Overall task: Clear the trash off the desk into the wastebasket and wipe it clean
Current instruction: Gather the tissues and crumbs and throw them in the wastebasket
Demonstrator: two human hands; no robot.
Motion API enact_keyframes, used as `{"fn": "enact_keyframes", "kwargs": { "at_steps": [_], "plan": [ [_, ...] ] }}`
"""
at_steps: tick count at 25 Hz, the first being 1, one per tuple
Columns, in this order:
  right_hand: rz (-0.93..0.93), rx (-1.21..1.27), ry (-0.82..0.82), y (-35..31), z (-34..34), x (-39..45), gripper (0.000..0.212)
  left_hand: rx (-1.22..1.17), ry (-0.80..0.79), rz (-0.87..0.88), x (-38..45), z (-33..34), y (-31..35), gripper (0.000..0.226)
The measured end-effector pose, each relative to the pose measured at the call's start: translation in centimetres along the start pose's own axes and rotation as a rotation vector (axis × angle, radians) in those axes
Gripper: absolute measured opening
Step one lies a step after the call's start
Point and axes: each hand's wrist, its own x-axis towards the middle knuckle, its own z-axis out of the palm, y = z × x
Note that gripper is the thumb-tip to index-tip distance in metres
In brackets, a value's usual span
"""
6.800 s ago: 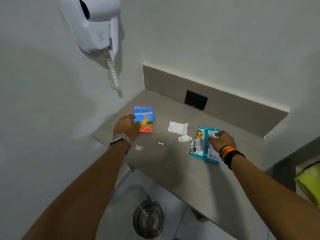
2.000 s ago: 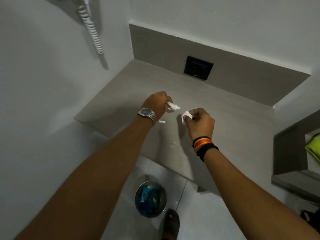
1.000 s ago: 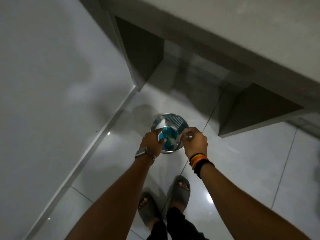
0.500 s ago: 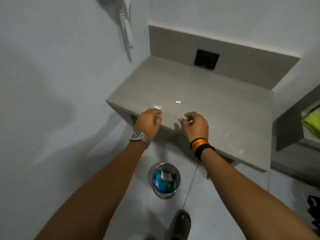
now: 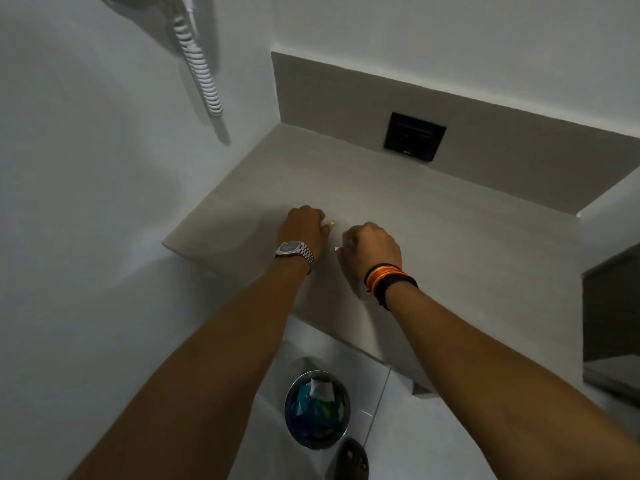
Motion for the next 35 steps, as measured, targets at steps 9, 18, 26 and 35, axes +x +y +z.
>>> {"fn": "enact_keyframes", "kwargs": {
  "at_steps": [9, 18, 26, 35],
  "plan": [
    [-0.082, -0.147, 0.021, -0.4, 1.5, 0.0, 0.027, 0.135, -0.012, 0.103, 1.2, 1.6, 0.2, 0.028],
    [0.093, 0.597, 0.073, -3.6, 1.6, -17.4, 0.007, -0.552, 0.052, -0.104, -21.5, -1.4, -5.3, 0.011],
    [0.561, 0.529, -0.236, 5.4, 24.7, -25.2, 0.010, -0.509, -0.224, -0.594, -34.0, 22.7, -15.8, 0.011],
    [0.610, 0.528, -0.267, 13.9, 37.4, -26.4, 0.015, -0.467, -0.141, -0.820, -37.0, 37.0, -20.5, 0.045]
  ]
}}
